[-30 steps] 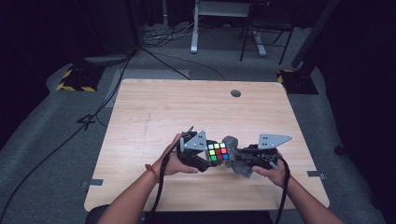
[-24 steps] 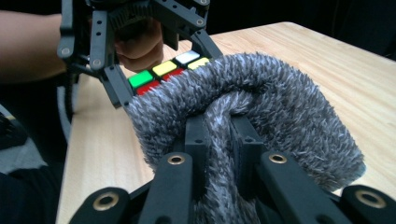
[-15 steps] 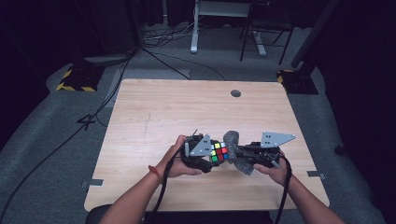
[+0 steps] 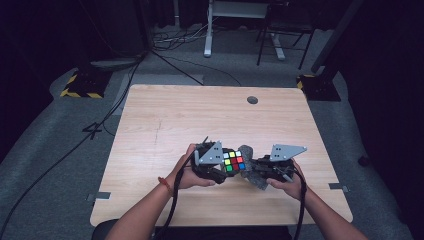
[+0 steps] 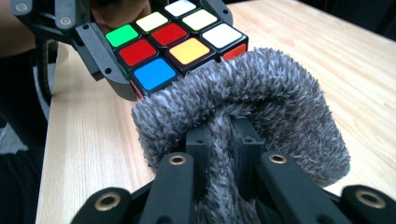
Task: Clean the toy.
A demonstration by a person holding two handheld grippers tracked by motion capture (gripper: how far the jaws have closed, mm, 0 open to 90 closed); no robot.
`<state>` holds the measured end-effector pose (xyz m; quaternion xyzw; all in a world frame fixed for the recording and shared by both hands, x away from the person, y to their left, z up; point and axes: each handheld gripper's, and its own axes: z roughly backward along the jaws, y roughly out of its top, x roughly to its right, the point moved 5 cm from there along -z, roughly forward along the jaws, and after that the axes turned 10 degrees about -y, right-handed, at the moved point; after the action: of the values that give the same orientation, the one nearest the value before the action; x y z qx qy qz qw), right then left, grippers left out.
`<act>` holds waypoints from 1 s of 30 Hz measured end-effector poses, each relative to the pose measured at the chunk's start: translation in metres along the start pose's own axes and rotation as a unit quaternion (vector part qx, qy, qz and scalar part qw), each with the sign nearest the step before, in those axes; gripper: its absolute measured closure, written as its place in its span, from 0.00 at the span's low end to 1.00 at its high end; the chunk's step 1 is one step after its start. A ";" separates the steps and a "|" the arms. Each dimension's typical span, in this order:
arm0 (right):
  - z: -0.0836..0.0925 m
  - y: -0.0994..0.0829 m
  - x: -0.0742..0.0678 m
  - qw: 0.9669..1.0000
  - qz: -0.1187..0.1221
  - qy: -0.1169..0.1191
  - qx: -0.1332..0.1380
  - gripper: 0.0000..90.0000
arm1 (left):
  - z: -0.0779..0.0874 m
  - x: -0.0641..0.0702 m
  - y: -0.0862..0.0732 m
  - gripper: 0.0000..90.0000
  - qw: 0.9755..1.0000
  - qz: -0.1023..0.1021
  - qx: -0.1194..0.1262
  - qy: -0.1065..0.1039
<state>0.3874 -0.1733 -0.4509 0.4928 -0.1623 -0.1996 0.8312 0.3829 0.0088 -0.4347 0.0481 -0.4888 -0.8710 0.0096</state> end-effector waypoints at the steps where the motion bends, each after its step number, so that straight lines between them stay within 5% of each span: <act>1: 0.001 0.001 0.000 1.000 -0.002 0.000 0.004 0.90 | 0.000 0.000 0.000 0.37 1.000 0.000 -0.003 0.002; 12: 0.010 0.008 -0.004 1.000 0.004 -0.008 0.029 0.90 | -0.011 0.002 -0.006 0.37 0.998 -0.011 -0.055 0.004; 18: 0.011 0.011 -0.003 0.999 0.007 -0.008 0.038 0.90 | -0.008 0.001 -0.004 0.38 0.999 -0.006 -0.033 0.000; 27: -0.006 -0.011 0.000 0.999 0.021 -0.006 -0.037 0.89 | 0.002 0.000 0.000 0.38 1.000 -0.011 -0.020 0.006; 30: -0.009 -0.015 -0.001 0.999 0.021 -0.004 -0.049 0.89 | 0.000 0.000 -0.002 0.38 0.999 -0.021 -0.043 0.012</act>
<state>0.3883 -0.1727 -0.4682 0.4474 -0.1656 -0.1919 0.8577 0.3826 0.0099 -0.4360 0.0685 -0.4500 -0.8904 -0.0005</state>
